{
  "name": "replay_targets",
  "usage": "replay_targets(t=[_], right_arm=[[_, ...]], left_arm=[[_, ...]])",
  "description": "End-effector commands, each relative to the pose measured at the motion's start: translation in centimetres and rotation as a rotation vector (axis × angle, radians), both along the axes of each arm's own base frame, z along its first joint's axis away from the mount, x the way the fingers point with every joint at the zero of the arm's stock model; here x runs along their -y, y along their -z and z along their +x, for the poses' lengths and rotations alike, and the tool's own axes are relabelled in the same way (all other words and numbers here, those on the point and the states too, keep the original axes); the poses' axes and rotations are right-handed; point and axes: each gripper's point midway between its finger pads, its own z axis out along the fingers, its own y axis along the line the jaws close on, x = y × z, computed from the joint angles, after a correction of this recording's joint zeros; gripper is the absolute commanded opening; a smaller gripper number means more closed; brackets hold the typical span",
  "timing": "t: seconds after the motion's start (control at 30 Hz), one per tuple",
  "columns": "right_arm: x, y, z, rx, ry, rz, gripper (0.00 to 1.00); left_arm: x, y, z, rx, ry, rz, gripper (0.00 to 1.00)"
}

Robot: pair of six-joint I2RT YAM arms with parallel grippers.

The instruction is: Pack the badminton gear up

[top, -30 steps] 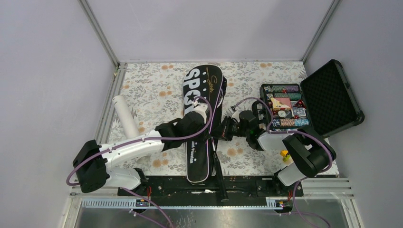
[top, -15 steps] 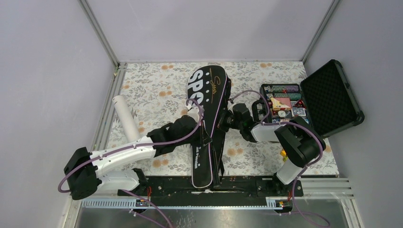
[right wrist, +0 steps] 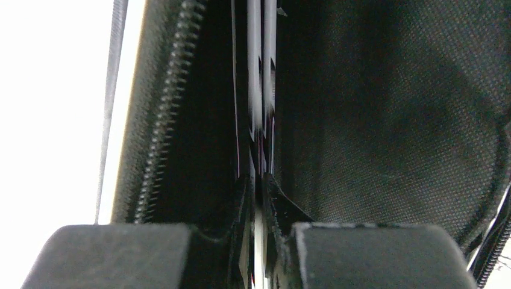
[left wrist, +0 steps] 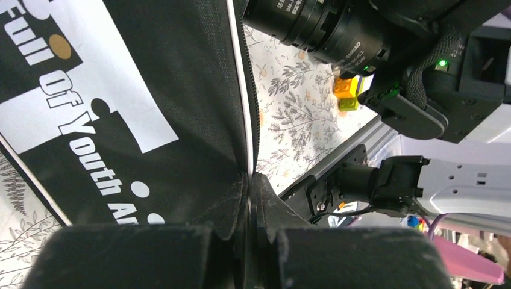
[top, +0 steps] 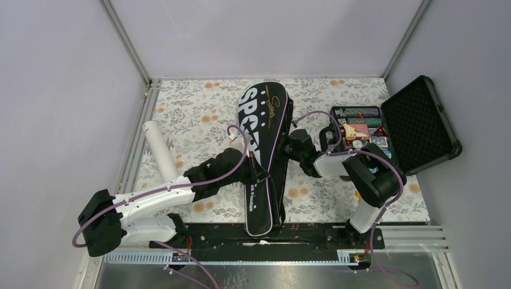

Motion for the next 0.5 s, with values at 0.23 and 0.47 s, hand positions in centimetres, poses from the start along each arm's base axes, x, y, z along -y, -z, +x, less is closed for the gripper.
replay_targets(t=[0.23,0.47], right_arm=[[2.8,-3.2,4.8,0.228,0.297,-0.061,0.00],[2.5,-2.6,4.7,0.218,0.347,-0.066,0.00]], left_arm=[[3.0,-4.2,-1.7,-0.064,0.045,-0.318,0.00],[2.6,-2.7,-1.2,-0.082,0.001,-0.283,0.00]])
